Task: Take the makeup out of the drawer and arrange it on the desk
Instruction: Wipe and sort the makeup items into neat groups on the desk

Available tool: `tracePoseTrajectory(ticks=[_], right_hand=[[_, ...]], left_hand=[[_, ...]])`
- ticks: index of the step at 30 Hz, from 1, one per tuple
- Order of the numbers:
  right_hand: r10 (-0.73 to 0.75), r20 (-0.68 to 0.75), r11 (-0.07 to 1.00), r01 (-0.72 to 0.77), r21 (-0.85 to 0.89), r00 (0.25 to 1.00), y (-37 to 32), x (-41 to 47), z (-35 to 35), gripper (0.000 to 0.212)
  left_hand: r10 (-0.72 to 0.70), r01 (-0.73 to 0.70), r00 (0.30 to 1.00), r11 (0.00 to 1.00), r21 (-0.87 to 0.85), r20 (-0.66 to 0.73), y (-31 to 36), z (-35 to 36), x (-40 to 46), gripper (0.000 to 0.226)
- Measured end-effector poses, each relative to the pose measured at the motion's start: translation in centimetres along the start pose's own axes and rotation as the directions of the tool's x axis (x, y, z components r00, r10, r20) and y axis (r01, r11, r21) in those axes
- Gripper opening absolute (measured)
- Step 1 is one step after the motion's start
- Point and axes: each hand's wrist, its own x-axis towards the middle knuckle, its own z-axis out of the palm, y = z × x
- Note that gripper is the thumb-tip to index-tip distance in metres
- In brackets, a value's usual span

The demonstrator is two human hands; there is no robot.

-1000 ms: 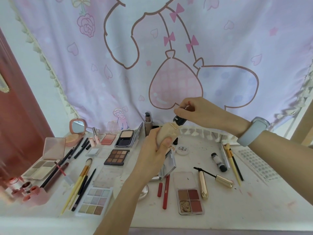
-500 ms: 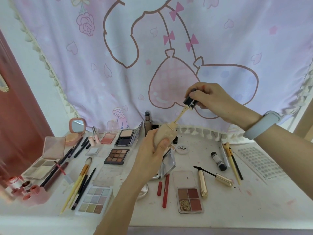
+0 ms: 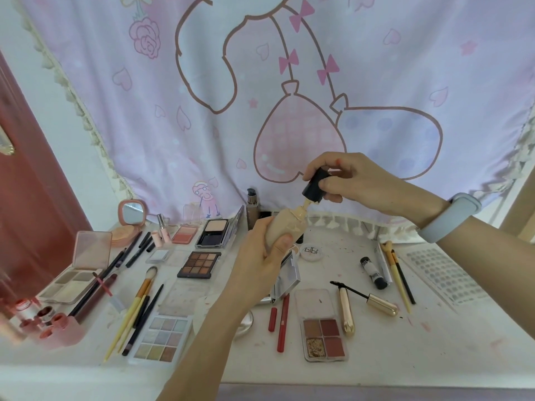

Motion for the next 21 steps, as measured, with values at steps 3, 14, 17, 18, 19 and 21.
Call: tracePoseTrajectory(ticks=[3, 14, 17, 18, 19, 21], right_hand=[[-0.025, -0.033, 0.999, 0.026, 0.021, 0.999, 0.0, 0.0, -0.4, 0.031], [-0.001, -0.085, 0.995, 0.009, 0.102, 0.996, 1.0, -0.1, -0.9, 0.037], [0.006, -0.049, 0.999, -0.005, 0.035, 0.999, 0.7, -0.2, -0.2, 0.037], [0.005, -0.030, 1.000, -0.005, 0.020, 1.000, 0.6, -0.2, -0.1, 0.037], [0.002, -0.013, 1.000, -0.002, 0.002, 1.000, 0.6, -0.2, 0.0, 0.038], [-0.010, 0.007, 0.999, 0.010, -0.040, 1.000, 0.5, -0.2, 0.2, 0.038]], left_hand=[[0.004, -0.004, 1.000, 1.000, 0.012, -0.003, -0.2, 0.1, -0.1, 0.018], [-0.032, 0.033, 0.999, 0.992, -0.118, 0.017, 0.2, -0.1, -0.1, 0.018], [-0.019, 0.022, 0.999, 0.992, -0.123, 0.026, 0.4, 0.0, -0.1, 0.019], [-0.019, 0.022, 0.999, 0.992, -0.121, 0.030, 0.5, 0.0, -0.1, 0.019], [-0.018, 0.021, 0.999, 0.992, -0.121, 0.031, 0.5, 0.0, -0.1, 0.020], [-0.016, 0.020, 0.999, 0.992, -0.128, 0.031, 0.6, 0.0, -0.1, 0.020]])
